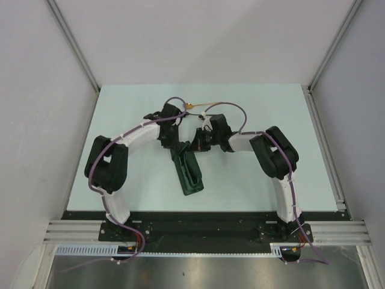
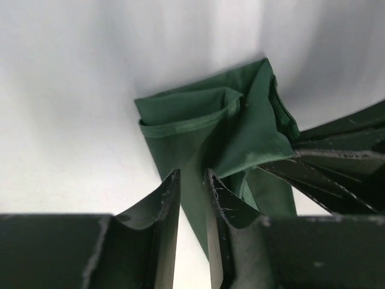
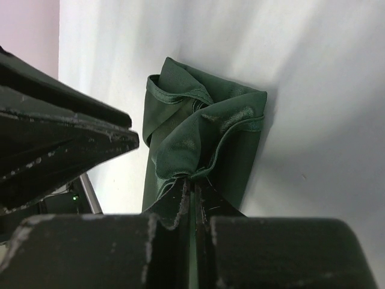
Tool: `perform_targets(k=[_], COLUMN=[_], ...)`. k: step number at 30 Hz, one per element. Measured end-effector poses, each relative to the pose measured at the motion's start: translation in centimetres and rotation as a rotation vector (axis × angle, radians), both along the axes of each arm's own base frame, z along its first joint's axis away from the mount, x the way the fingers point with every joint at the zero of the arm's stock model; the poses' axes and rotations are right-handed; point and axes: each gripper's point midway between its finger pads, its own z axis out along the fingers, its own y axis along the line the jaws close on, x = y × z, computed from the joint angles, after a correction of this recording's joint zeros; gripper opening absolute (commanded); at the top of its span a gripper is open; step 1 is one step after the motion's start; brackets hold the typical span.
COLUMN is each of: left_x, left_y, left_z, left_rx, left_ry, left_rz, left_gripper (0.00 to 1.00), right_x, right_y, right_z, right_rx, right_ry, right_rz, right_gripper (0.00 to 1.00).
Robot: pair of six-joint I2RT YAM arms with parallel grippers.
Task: Fold the napkin into a case and place the utensils inside
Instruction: Stuff the top corner of the smaller-rectangle-folded napkin into the folded napkin.
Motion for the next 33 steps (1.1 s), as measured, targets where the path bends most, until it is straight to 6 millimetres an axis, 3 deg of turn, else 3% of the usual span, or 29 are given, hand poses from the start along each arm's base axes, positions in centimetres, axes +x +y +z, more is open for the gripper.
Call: perform_targets(k=[8, 18, 21, 28, 33], left_x=[1.6, 1.2, 1.5, 1.8, 1.8], left_y=[0.3, -0.3, -0.4, -0.3, -0.2], left_z=[-0.2, -1.9, -1.8, -1.6, -1.6], left_rx=[0.083, 0.119, 0.122, 0.133, 0.138], left_ry=[-0.020, 0.032, 0.030, 0.023, 0.020], left_rz=[0.013, -0.007, -0.007, -0.001, 0.000], left_gripper=[0.31, 0.33, 0.28, 0.00, 0.00], right_x=[-0.1, -0.2, -0.2, 0.0, -0.1], right_y=[0.2, 0.3, 0.3, 0.9, 1.5], right_z=[0.3, 0.5, 0.6, 1.4, 2.0], right_rx=[0.016, 0.026, 0.028, 0.042, 0.045], right_ry=[0.011, 0.016, 0.016, 0.003, 0.004], right_rz=[0.003, 0.008, 0.010, 0.020, 0.034], right_gripper=[0.00, 0.00, 0.00, 0.00, 0.00])
